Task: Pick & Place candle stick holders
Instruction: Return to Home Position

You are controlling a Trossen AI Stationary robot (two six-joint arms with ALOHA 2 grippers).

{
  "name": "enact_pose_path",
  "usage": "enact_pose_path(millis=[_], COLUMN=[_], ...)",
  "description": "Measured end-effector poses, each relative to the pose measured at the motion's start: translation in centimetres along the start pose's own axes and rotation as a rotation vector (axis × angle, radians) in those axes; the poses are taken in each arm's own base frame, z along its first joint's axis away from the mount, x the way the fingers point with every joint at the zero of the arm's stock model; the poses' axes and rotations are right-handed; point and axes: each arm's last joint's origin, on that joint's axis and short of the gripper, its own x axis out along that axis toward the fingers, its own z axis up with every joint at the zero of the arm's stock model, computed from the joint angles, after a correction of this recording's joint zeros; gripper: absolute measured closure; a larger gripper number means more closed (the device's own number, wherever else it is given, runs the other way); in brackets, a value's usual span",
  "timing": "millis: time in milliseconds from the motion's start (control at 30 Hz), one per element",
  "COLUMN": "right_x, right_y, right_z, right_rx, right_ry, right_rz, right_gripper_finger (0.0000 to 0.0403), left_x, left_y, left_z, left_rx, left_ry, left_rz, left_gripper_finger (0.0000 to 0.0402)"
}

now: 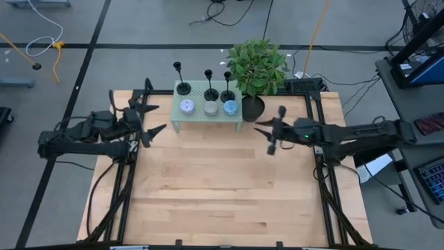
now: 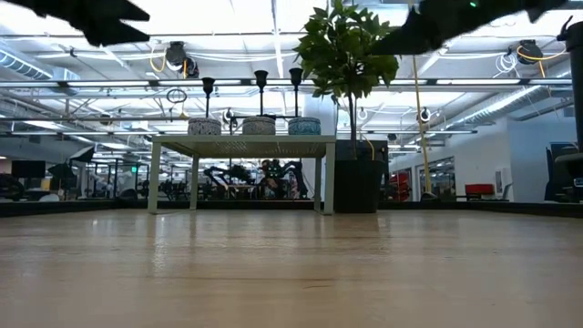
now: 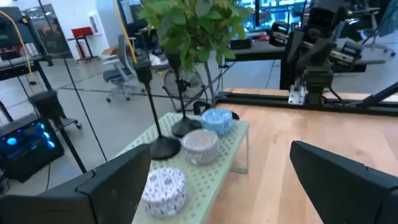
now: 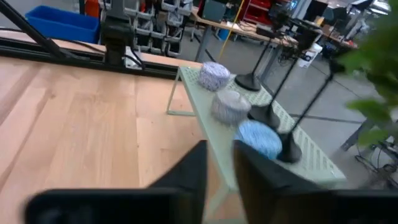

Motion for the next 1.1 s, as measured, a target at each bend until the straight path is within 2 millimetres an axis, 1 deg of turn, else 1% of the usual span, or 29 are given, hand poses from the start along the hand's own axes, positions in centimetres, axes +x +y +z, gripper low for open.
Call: enact_pose_path(millis=[67, 133, 300, 467, 567, 733, 833, 967, 1100], right_x=[-1.1, -2.1, -3.8, -5.2, -5.9, -6.9, -7.4, -7.8, -8.1], right_y=[-0.2, -0.3, -0.4, -0.3, -0.2, -0.1, 0.0, 0.2, 0.5], right_z=[-1.0, -2.1, -4.2, -6.0, -7.0, -8.9, -10.2, -11.5, -12.3], right_rx=[0.013, 0.015, 0.082, 0.11, 0.126, 0.131, 0.13, 0.137, 0.139], right_ry=[-0.009, -0.02, -0.045, -0.089, -0.122, -0.162, -0.19, -0.23, -0.273], right_rz=[-0.002, -0.005, 0.0, 0.098, 0.139, 0.136, 0.156, 0.174, 0.222], right_gripper_finger=[0.0374, 0.0394, 0.0395, 0.04, 0.0402, 0.0402, 0.0402, 0.0402, 0.0402], left_x=[0.0, 0.3, 1.6, 2.2, 2.2, 1.8, 1.6, 1.9, 2.3], left_y=[-0.1, -0.3, -1.1, -1.5, -1.5, -1.3, -1.3, -1.6, -1.9], left_z=[-1.3, -2.6, -6.9, -9.2, -9.6, -9.9, -10.1, -11.3, -12.5], left_rx=[0.005, 0.01, 0.049, 0.043, 0.049, 0.039, 0.027, 0.034, 0.048], left_ry=[-0.009, -0.04, -0.072, -0.086, -0.09, -0.072, -0.081, -0.121, -0.155], left_rz=[-0.008, -0.004, 0.015, 0.018, 0.019, 0.046, 0.011, -0.012, -0.013], left_gripper_finger=[0.0009, 0.0009, 0.0009, 0.0009, 0.0009, 0.0009, 0.0009, 0.0009, 0.0009])
